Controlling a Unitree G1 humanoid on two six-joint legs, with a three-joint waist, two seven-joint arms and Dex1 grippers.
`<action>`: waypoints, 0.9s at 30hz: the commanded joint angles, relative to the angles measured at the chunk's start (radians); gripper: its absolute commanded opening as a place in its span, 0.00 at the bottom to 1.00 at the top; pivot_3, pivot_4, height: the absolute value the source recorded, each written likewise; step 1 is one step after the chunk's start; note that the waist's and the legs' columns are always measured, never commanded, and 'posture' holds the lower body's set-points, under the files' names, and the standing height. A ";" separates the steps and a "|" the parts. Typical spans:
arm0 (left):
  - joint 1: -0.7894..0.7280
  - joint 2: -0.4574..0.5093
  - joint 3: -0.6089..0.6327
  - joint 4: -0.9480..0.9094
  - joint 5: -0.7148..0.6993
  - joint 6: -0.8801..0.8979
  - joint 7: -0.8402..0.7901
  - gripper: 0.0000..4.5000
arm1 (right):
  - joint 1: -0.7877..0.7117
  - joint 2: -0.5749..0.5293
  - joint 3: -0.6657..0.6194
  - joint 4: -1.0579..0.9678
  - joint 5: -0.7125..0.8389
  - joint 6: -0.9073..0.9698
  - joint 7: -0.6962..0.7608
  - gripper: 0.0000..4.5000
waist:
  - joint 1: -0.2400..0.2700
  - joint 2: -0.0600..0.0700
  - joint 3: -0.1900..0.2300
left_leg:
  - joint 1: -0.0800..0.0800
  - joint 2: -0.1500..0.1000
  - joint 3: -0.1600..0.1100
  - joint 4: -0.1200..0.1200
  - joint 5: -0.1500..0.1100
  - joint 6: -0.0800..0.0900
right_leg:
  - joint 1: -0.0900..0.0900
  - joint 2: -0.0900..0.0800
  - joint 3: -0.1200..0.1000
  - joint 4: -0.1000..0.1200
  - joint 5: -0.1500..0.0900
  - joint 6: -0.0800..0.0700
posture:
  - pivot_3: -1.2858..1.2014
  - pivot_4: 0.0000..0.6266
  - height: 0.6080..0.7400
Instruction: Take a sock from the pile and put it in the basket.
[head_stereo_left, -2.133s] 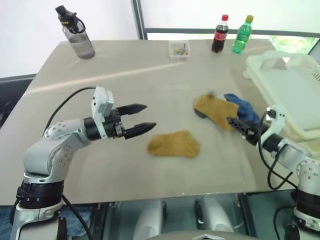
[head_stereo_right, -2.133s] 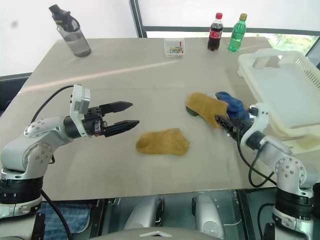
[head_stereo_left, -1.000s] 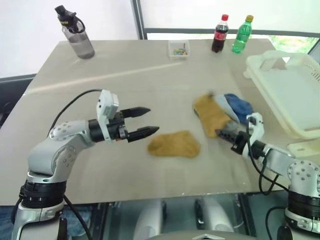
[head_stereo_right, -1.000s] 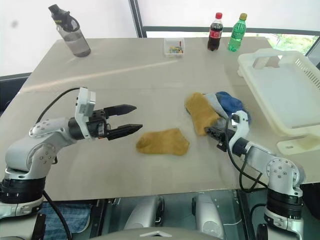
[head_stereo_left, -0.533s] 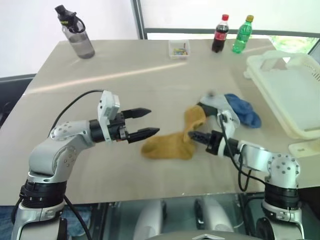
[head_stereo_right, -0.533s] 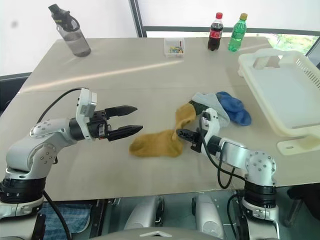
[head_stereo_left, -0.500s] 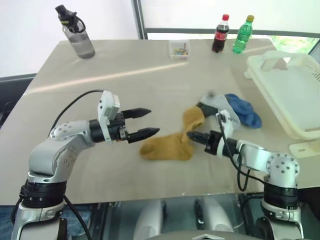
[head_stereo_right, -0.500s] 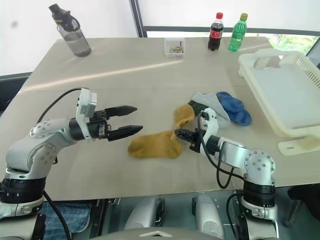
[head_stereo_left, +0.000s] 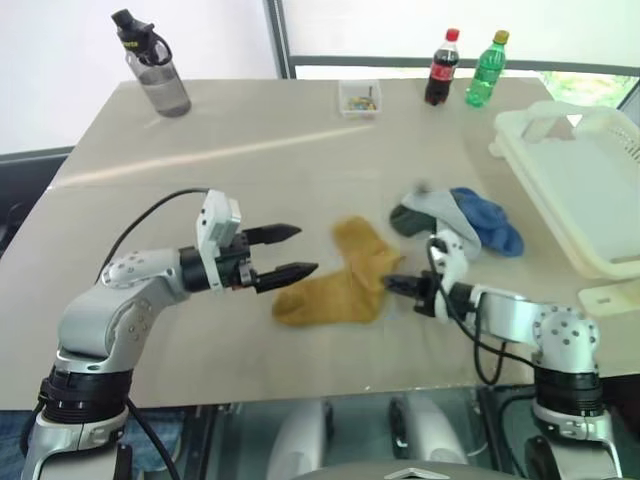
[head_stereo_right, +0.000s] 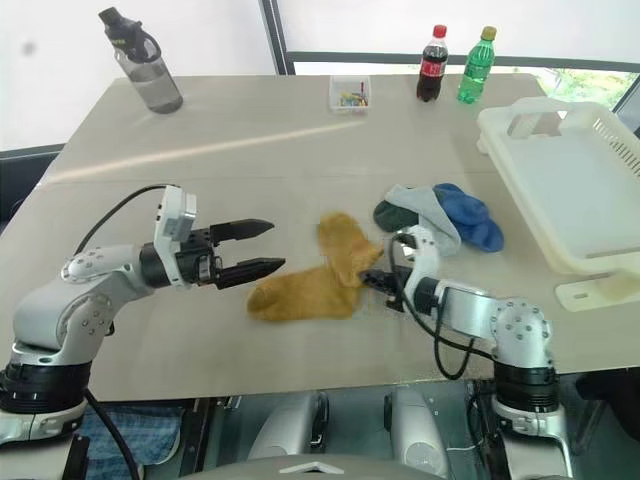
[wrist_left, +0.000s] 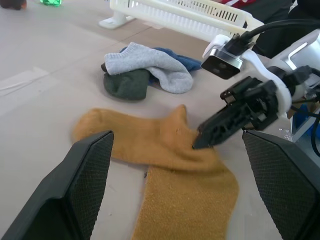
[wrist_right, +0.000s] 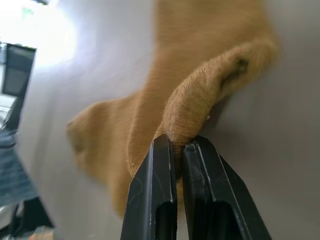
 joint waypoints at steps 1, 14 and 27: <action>-0.005 0.002 0.003 -0.029 0.003 -0.021 0.002 0.97 | 0.003 -0.051 -0.050 -0.004 -0.002 -0.021 0.040 0.07 | 0.000 0.000 0.000 | 0.000 0.000 0.000 0.000 0.000 0.000 | 0.000 0.000 0.000 0.000 0.000 0.000 | 0.52 0.24 1.00; -0.248 -0.167 -0.183 0.297 0.173 0.109 0.218 0.97 | 0.003 -0.167 -0.002 -0.001 -0.187 -0.061 0.194 0.07 | 0.005 -0.001 0.000 | -0.001 0.000 0.003 0.002 0.000 0.000 | 0.001 0.002 -0.001 0.000 0.000 0.000 | 0.52 0.24 1.00; -0.498 -0.407 -0.269 0.655 0.320 0.159 0.339 0.97 | 0.010 -0.152 0.038 -0.026 -0.320 -0.096 0.284 0.07 | 0.003 -0.001 -0.001 | -0.001 0.000 0.002 0.003 0.000 0.000 | 0.001 0.002 -0.002 0.002 0.000 0.000 | 0.52 0.24 1.00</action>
